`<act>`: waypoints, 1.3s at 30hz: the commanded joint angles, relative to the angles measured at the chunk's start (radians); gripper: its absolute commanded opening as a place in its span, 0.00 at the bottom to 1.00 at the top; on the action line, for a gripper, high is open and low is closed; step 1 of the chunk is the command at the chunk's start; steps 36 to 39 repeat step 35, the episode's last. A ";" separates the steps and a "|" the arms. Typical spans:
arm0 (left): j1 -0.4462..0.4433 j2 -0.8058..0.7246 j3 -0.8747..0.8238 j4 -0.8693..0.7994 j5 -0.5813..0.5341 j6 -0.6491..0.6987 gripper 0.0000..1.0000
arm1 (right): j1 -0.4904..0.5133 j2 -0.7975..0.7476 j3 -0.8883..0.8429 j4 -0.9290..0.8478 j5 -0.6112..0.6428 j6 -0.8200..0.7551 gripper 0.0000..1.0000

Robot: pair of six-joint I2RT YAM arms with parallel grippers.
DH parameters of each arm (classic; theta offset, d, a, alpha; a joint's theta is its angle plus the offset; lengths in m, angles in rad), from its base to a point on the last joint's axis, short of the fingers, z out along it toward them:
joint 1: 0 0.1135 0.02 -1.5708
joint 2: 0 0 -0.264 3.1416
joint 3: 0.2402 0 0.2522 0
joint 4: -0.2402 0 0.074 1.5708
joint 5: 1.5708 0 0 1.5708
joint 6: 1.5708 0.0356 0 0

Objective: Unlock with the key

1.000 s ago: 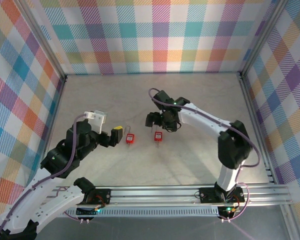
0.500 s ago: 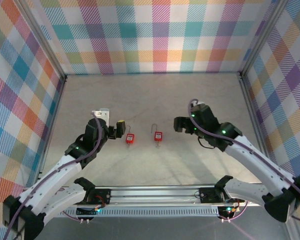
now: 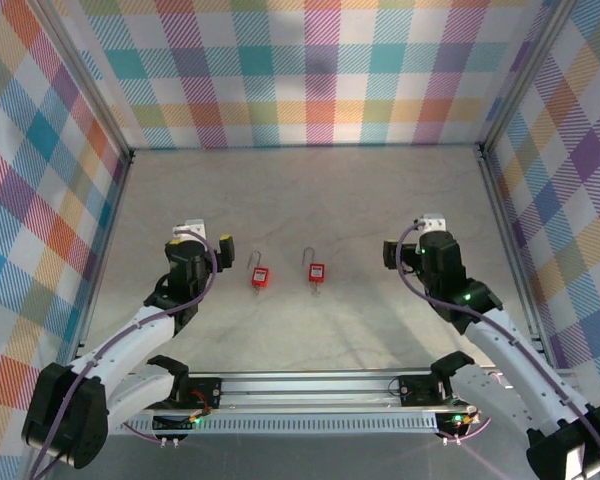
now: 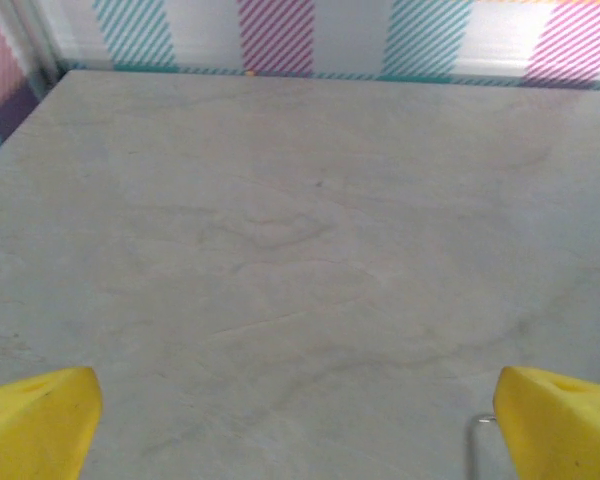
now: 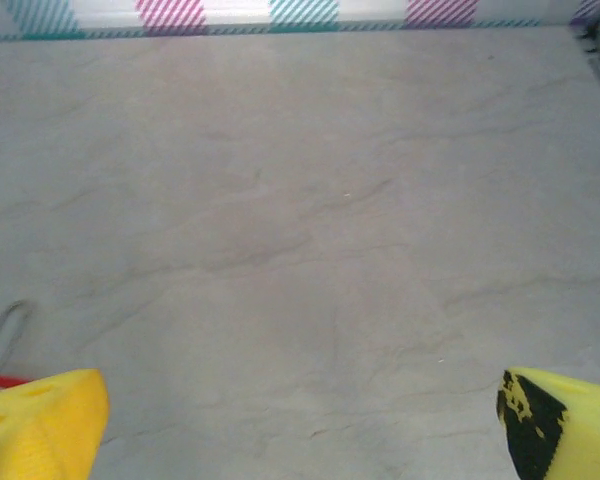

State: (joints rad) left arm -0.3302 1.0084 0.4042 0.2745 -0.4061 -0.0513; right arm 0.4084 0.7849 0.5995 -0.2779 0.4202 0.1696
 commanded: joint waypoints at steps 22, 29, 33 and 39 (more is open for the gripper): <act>0.296 0.570 0.013 0.571 0.407 0.077 1.00 | -0.402 0.742 -0.200 1.123 -0.320 -0.115 0.99; 0.293 0.570 0.018 0.559 0.399 0.079 1.00 | -0.393 0.741 -0.206 1.128 -0.284 -0.111 0.99; 0.293 0.571 0.018 0.561 0.401 0.079 1.00 | -0.393 0.741 -0.204 1.123 -0.284 -0.111 0.99; 0.293 0.570 0.017 0.561 0.401 0.079 1.00 | -0.393 0.739 -0.211 1.134 -0.287 -0.113 0.99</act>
